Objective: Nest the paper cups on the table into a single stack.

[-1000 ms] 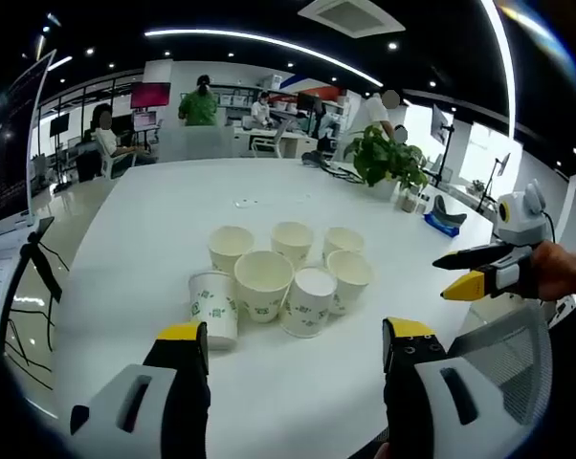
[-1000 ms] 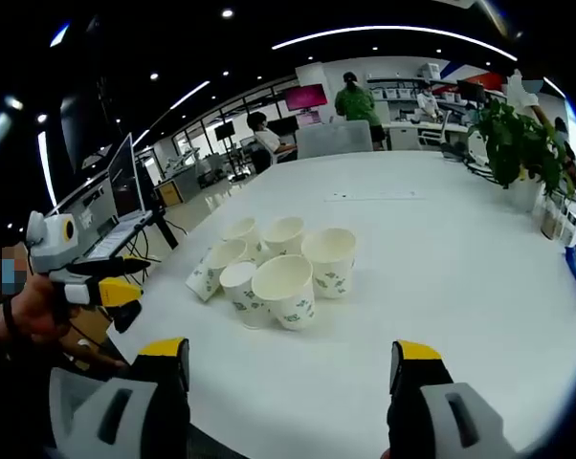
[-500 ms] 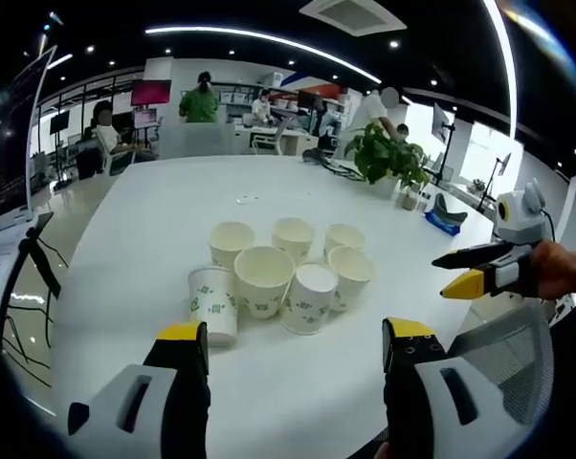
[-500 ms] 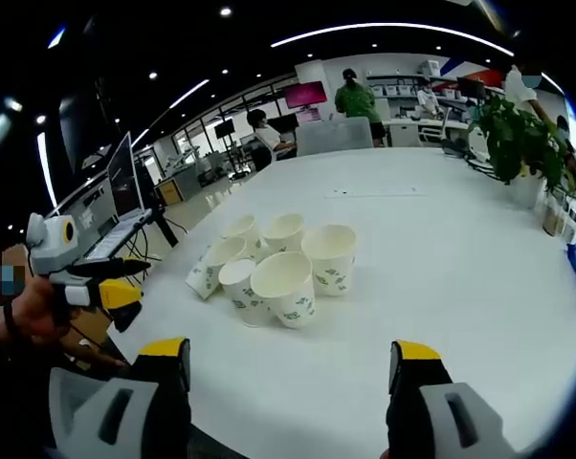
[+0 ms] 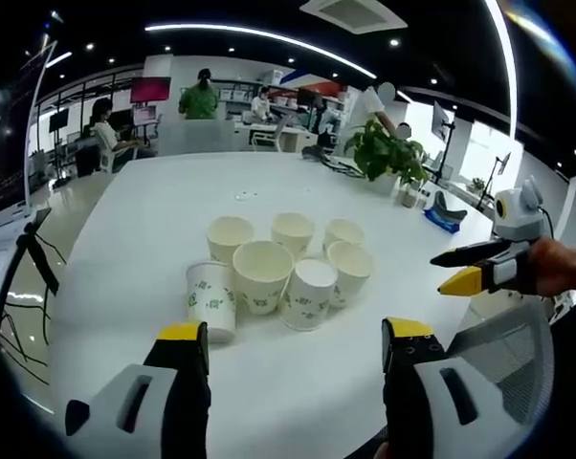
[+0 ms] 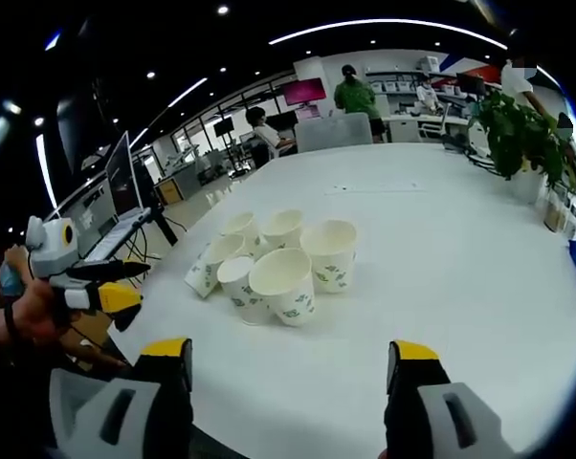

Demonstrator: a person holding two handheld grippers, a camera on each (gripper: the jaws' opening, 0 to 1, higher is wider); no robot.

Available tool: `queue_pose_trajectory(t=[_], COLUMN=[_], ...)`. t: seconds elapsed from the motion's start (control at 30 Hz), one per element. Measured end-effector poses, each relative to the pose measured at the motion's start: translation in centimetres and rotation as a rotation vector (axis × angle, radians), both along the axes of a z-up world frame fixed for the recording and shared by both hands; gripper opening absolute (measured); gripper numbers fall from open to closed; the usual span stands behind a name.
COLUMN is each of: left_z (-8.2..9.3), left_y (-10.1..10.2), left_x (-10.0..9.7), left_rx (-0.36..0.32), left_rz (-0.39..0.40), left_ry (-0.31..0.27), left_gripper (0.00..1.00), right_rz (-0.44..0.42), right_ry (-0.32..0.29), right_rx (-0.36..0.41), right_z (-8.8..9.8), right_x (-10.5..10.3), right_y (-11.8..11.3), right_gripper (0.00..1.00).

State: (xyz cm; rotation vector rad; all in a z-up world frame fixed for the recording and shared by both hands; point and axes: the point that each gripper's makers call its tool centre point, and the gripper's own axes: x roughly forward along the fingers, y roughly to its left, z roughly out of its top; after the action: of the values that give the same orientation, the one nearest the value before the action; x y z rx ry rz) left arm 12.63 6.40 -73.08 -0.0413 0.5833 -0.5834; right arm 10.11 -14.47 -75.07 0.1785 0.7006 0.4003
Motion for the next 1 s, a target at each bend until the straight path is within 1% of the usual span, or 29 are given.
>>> queue_pose_trajectory(t=[0.37, 0.47, 0.5, 0.6, 0.8, 0.87, 0.9, 1.0], left_z=[-0.2, -0.2, -0.2, -0.2, -0.6, -0.8, -0.9, -1.0], left_y=[-0.2, -0.3, -0.4, -0.4, 0.0, 0.1, 0.1, 0.3], left_x=[-0.3, -0.3, -0.4, -0.4, -0.7, -0.7, -0.7, -0.9], left_rx=[0.004, 0.001, 0.000, -0.005, -0.009, -0.010, -0.010, -0.012], left_rz=[-0.004, -0.003, -0.003, -0.004, 0.003, 0.004, 0.005, 0.008], left_ry=[0.006, 0.008, 0.008, 0.009, 0.013, 0.016, 0.018, 0.019], left_gripper=[0.72, 0.72, 0.72, 0.72, 0.72, 0.72, 0.72, 0.72], right_rz=[-0.012, -0.038, -0.038, -0.054, -0.075, -0.084, -0.086, -0.089], right_ry=[0.016, 0.047, 0.048, 0.054, 0.064, 0.070, 0.074, 0.088], right_rx=[0.027, 0.047, 0.050, 0.073, 0.114, 0.134, 0.143, 0.153], right_z=[-0.2, -0.7, -0.7, -0.8, -0.8, -0.7, -0.7, -0.8], right_x=[0.6, 0.6, 0.7, 1.3, 2.1, 2.5, 3.1, 3.5], right_y=[0.0, 0.0, -0.1, -0.4, -0.2, 0.0, -0.2, 0.1], right_gripper=[0.79, 0.75, 0.75, 0.74, 0.71, 0.69, 0.69, 0.67])
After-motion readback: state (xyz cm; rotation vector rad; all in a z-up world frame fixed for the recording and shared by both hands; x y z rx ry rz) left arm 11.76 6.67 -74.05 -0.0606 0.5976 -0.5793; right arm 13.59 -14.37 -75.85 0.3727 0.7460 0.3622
